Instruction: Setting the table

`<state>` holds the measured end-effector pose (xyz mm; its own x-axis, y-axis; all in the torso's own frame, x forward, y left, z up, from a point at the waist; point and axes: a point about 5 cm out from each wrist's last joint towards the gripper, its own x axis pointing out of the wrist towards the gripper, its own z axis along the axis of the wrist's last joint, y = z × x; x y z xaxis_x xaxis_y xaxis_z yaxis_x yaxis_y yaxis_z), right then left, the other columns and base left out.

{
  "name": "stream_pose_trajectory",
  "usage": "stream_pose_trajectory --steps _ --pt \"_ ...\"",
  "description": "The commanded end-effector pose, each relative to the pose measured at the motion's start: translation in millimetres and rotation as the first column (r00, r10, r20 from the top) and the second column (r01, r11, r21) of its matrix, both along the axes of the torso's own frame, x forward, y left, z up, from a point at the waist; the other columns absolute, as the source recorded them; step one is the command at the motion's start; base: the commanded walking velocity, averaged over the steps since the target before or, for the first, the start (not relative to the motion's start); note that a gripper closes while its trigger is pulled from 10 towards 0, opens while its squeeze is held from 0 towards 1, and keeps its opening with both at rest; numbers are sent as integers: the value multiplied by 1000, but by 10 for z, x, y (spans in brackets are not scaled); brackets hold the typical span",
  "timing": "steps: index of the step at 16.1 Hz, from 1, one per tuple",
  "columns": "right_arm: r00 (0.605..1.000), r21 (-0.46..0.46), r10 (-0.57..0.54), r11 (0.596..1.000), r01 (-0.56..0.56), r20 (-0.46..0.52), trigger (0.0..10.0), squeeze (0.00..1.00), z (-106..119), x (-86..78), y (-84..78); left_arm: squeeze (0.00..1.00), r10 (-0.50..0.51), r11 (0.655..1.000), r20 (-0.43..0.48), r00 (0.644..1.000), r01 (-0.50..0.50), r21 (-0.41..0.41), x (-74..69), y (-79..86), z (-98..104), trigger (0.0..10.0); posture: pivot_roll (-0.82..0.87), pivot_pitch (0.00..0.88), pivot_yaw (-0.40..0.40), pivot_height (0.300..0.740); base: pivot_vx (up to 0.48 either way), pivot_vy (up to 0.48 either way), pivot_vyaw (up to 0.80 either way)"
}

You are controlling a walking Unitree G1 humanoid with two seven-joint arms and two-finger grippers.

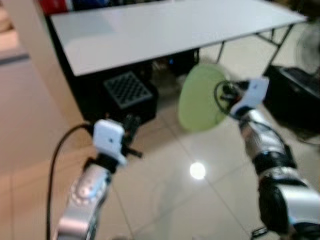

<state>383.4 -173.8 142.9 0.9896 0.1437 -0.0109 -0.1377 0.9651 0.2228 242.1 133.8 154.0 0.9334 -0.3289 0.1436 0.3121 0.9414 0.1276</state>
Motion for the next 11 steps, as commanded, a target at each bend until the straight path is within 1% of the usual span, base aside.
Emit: stream_pose_trajectory --steps 1,2,3,5,6,7,9,11 --pt "999 9 9 1000 -9 36 10000 0 89 21 34 0 -8 1000 4 1000 8 -8 -5 -17 27 9608 78 5 -23 740 0 0 0" --pt "1000 20 -1 1000 0 22 10000 0 26 -5 23 0 12 1000 0 1000 -12 -7 -32 68 42 4863 85 11 -13 740 0 0 0" --pt "1000 22 -3 1000 3 15 10000 0 9 -8 24 0 0 1000 -2 1000 0 6 -47 75 53 10000 88 10 -11 740 0 0 0" --pt "1000 27 -4 1000 4 13 10000 0 14 -1 33 0 -17 1000 -12 1000 17 15 -43 55 57 10000 93 9 -10 740 0 0 0" --pt "1000 32 -4 999 4 15 10000 0 31 12 49 0 -26 1000 -25 999 26 6 -21 25 61 10000 100 4 -12 740 0 0 0" --pt "1000 36 -4 999 3 18 10000 0 51 26 60 0 -41 999 -21 999 41 10 -6 -13 77 10000 103 1 -16 740 0 0 0" --pt "1000 38 4 999 -5 19 10000 0 74 45 89 0 -14 1000 -16 1000 14 -3 74 -20 123 10000 109 0 -22 740 461 0 0" --pt "1000 38 5 999 -6 16 10000 0 73 49 95 0 -6 1000 -16 1000 6 1 93 -34 130 10000 108 0 -24 740 472 0 0"
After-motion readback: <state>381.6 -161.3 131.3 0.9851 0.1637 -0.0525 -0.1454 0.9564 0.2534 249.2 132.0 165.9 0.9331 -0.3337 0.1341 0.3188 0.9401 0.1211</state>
